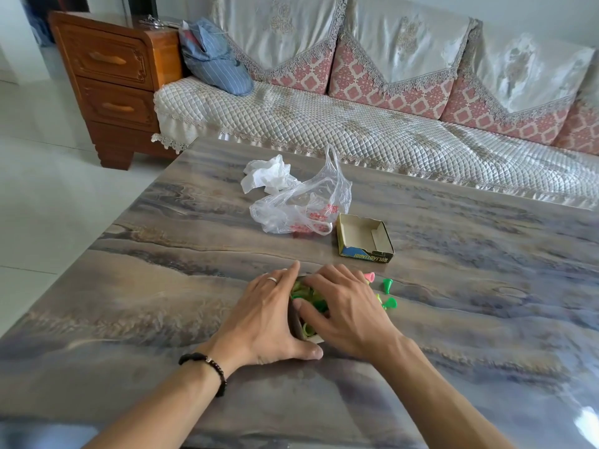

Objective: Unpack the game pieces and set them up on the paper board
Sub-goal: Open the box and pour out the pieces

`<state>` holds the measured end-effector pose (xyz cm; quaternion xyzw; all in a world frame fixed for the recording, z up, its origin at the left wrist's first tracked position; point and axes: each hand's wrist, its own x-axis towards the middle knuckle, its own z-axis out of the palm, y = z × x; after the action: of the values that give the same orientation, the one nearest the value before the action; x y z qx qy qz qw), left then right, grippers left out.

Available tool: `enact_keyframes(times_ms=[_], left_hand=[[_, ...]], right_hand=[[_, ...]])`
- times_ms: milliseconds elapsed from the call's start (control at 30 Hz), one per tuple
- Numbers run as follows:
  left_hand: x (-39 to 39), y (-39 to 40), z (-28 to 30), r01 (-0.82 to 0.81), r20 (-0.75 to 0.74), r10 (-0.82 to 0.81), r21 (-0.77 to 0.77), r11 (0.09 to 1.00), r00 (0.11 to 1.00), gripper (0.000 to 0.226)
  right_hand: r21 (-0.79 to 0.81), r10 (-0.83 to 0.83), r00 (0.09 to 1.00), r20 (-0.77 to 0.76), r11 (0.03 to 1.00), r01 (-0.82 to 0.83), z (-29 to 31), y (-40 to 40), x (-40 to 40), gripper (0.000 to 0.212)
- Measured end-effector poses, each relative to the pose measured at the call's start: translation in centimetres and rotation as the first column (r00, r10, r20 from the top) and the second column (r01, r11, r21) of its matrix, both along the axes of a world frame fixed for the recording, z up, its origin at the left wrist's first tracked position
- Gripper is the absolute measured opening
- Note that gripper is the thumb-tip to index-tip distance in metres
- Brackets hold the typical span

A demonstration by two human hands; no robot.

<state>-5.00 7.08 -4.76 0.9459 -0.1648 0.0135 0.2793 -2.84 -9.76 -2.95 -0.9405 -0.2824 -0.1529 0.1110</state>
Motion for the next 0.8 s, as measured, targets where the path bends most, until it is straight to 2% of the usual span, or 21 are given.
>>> enact_keyframes(times_ms=[233,367,500,567,667,800], left_hand=[[-0.1,0.1,0.1,0.007,0.026,-0.007,-0.011,1.000,1.000,0.134],[0.0,0.2,-0.1,0.001,0.038,-0.001,-0.002,1.000,0.999,0.128],[0.1,0.2,-0.2,0.011,0.047,-0.011,-0.005,1.000,0.999,0.123],[0.2,0.3,-0.3,0.002,0.043,-0.002,0.007,1.000,0.999,0.124],[0.2,0.3,-0.5,-0.005,0.037,0.004,0.014,1.000,0.999,0.124],[0.2,0.2,-0.3,-0.002,0.036,0.002,0.010,1.000,0.999,0.122]], right_hand=[[-0.044,0.035,0.997,0.073,0.999,-0.031,-0.3,0.2,1.1,0.030],[-0.074,-0.031,0.998,0.051,0.997,0.035,-0.1,0.0,1.2,0.034],[-0.106,-0.013,0.993,0.119,0.994,0.026,-0.4,0.0,1.3,0.036],[-0.037,-0.024,0.993,0.119,0.999,0.029,-0.5,0.0,1.4,0.036],[0.108,-0.127,0.989,0.070,0.987,0.120,-0.6,-0.2,1.5,0.036],[0.333,-0.216,0.976,-0.038,0.918,0.216,0.0,-0.5,1.9,0.039]])
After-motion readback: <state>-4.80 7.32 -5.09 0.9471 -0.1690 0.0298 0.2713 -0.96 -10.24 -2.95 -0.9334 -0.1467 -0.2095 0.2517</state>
